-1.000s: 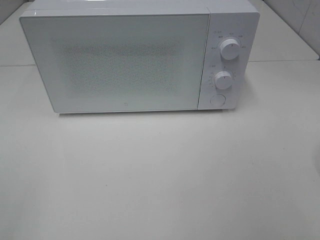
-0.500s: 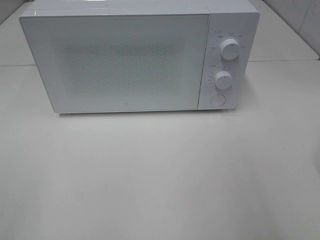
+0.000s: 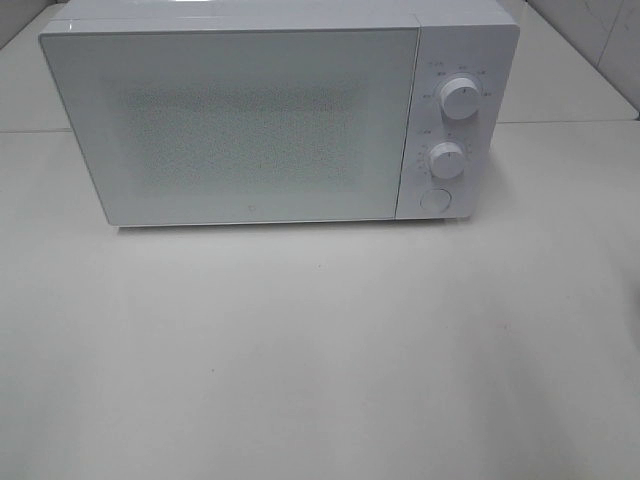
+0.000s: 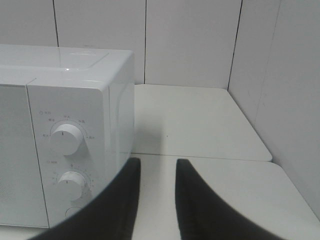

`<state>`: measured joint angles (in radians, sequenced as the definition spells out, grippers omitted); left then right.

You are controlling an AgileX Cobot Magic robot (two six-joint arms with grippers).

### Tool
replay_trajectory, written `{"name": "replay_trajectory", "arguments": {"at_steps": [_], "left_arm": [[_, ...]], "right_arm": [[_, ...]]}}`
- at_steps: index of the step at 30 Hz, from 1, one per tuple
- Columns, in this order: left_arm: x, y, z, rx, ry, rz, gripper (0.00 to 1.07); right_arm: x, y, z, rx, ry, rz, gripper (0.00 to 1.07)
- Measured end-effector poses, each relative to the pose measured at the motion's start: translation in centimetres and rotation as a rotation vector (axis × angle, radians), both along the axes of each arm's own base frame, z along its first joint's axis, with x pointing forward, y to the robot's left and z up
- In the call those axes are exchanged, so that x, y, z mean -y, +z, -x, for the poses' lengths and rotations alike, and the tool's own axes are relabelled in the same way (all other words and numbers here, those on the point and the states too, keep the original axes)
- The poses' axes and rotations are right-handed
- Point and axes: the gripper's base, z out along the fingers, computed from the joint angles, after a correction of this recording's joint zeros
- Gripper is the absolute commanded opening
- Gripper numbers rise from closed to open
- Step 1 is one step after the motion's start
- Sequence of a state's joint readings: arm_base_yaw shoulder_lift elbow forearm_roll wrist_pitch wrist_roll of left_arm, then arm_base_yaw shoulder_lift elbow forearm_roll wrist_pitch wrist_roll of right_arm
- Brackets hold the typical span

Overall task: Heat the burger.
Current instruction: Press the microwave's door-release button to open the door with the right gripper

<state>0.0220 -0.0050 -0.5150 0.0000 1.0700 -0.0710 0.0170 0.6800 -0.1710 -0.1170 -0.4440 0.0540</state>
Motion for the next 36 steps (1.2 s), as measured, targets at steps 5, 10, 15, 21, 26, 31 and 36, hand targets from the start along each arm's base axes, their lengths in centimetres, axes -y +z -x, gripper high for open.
{"name": "replay_trajectory", "arguments": {"at_steps": [5, 10, 15, 21, 26, 31, 36], "left_arm": [[0.0, 0.0, 0.0, 0.000, 0.000, 0.000, 1.02], [0.0, 0.0, 0.0, 0.000, 0.000, 0.000, 1.02], [0.0, 0.0, 0.0, 0.000, 0.000, 0.000, 1.02], [0.0, 0.0, 0.0, 0.000, 0.000, 0.000, 1.02], [0.0, 0.0, 0.0, 0.000, 0.000, 0.000, 1.02], [0.0, 0.0, 0.0, 0.000, 0.000, 0.000, 1.02], [0.0, 0.0, 0.0, 0.000, 0.000, 0.000, 1.02]], "right_arm": [[-0.2, -1.7, -1.5, -0.017, 0.018, -0.008, 0.23], [-0.3, -3.0, -2.8, -0.050, 0.032, -0.011, 0.07], [-0.7, -4.5, -4.4, -0.065, 0.071, -0.014, 0.00], [-1.4, -6.0, -5.5, -0.091, 0.134, -0.071, 0.00], [-1.9, -7.1, -5.8, -0.123, 0.186, -0.093, 0.00], [-2.0, -8.1, -6.0, -0.170, 0.195, -0.103, 0.02], [-2.1, -8.9, -6.1, -0.226, 0.193, -0.166, 0.02]]}}
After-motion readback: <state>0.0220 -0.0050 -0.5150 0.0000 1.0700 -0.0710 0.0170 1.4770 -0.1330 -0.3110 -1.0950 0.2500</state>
